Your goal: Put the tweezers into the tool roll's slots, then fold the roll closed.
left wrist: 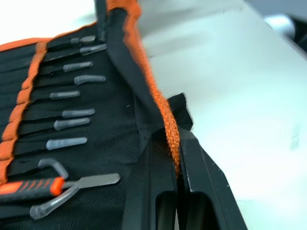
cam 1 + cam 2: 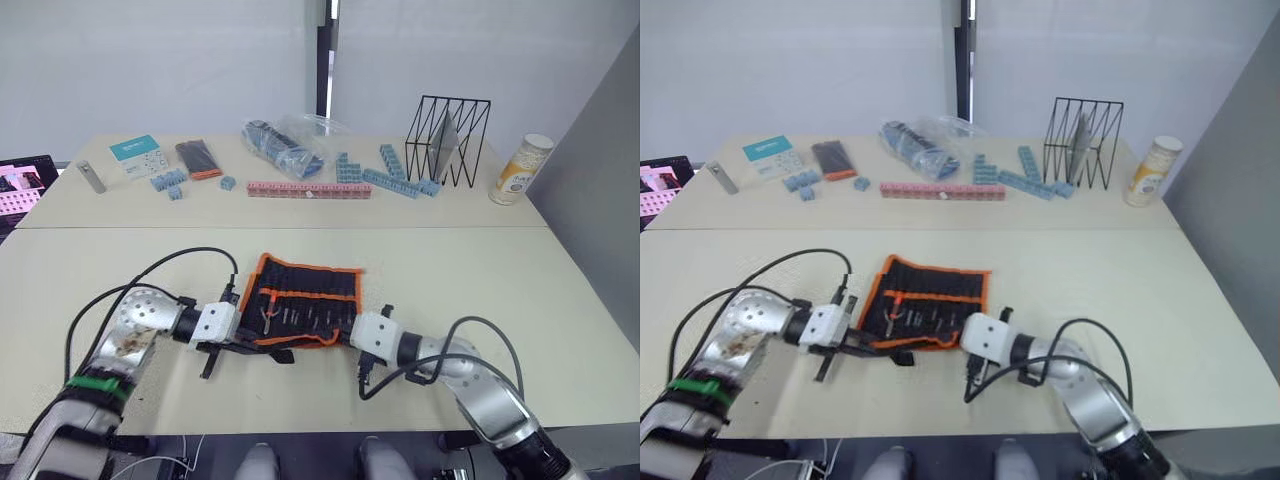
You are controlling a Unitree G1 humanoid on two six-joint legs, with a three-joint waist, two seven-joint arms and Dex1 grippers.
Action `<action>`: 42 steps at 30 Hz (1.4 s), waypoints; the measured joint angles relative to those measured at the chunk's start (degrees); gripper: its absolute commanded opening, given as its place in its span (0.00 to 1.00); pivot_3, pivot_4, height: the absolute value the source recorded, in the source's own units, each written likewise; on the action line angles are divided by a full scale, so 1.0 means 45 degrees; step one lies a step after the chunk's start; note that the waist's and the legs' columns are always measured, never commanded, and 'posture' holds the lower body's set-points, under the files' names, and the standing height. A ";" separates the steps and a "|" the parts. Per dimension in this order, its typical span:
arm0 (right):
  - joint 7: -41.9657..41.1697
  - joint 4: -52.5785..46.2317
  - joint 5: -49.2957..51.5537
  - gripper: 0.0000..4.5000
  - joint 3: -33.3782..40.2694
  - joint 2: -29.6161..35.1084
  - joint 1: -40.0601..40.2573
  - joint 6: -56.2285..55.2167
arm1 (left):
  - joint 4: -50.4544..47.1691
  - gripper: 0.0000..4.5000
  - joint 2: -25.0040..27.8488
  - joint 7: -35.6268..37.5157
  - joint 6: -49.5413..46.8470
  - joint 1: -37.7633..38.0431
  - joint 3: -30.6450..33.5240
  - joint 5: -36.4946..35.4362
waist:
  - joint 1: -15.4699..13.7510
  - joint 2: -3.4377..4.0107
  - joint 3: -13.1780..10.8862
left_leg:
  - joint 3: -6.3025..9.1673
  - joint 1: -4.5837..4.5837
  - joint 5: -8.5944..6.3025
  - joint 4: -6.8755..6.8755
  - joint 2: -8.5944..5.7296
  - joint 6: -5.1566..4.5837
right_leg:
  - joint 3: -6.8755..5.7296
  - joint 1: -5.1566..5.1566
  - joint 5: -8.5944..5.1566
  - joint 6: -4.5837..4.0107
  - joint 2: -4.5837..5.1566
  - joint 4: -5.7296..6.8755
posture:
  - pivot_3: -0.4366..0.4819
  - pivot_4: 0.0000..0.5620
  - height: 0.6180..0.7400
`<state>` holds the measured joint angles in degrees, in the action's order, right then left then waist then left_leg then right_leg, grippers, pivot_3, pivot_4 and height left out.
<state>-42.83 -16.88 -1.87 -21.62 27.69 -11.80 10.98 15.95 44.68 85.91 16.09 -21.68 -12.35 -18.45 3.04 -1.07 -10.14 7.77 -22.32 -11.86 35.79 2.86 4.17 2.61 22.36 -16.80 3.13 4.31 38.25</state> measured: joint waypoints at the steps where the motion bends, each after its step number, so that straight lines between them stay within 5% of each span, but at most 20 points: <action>1: -0.0221 -0.0004 0.0267 0.00 -0.0001 -0.0017 -0.0091 0.0244 | -0.0604 0.01 0.0218 -0.0308 -0.0776 0.0388 0.0190 -0.0094 | -0.0024 0.0007 -0.0010 | 0.0000 0.0001 0.0000 0.0002 0.0000 0.0000 | 0.0001 -0.0001 0.0000 0.0000 0.0001 -0.0001 | 0.48 0.27 0.68; 7: -0.0627 0.0305 0.1037 0.00 0.0065 -0.0354 -0.0501 0.1024 | -0.2298 0.01 0.0493 -0.1957 -0.3930 0.1771 0.1120 -0.0518 | -0.0126 0.0017 -0.0031 | 0.0000 0.0004 0.0000 0.0007 -0.0001 0.0000 | -0.0002 -0.0002 -0.0001 0.0002 -0.0002 0.0002 | 0.48 0.27 0.68; 12: -0.0706 0.0688 0.1233 0.00 0.0037 -0.0609 -0.0746 0.1464 | -0.2291 0.01 0.0372 -0.2917 -0.4469 0.1875 0.1252 -0.0229 | -0.0127 0.0021 -0.0033 | 0.0000 0.0006 0.0001 0.0007 -0.0001 0.0001 | -0.0001 0.0000 0.0000 0.0000 -0.0002 0.0003 | 0.48 0.27 0.68; 21: -0.0163 0.0830 0.1501 0.65 0.0582 -0.1077 -0.0884 0.2442 | -0.0929 0.00 -0.0282 -0.3127 -0.4089 0.1112 0.1252 0.0264 | -0.0141 0.0023 -0.0032 | -0.0001 0.0030 0.0011 0.0013 -0.0002 0.0012 | -0.0001 -0.0004 0.0001 -0.0003 -0.0003 0.0049 | 0.48 0.27 0.68; 32: -0.0772 -0.1441 0.2883 0.65 0.1510 -0.0519 -0.0689 0.2713 | 0.0849 0.00 -0.0769 -0.2395 -0.4047 -0.0589 0.0759 0.0837 | -0.0227 0.0028 -0.0034 | 0.0000 0.0030 0.0100 0.0014 -0.0009 -0.0016 | 0.0007 -0.0018 0.0004 -0.0005 -0.0004 0.0083 | 0.48 0.27 0.68; 42: -0.0649 -0.0632 0.1239 0.01 -0.0673 -0.0909 -0.1849 0.1976 | 0.0341 0.00 -0.0787 -0.2168 -0.5521 -0.1143 0.0665 0.1133 | -0.0165 0.0025 -0.0036 | 0.0001 -0.0006 0.0109 0.0000 -0.0012 -0.0012 | 0.0012 0.0010 0.0009 -0.0001 -0.0004 0.0079 | 0.48 0.27 0.68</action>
<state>-45.75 -19.73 3.70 -24.65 23.60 -20.12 19.88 17.49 41.14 76.15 -8.75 -26.83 -9.35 -13.35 2.30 -0.96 -10.31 7.77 -22.35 -11.37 35.79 2.81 4.12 2.66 22.41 -16.76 3.13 4.29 38.60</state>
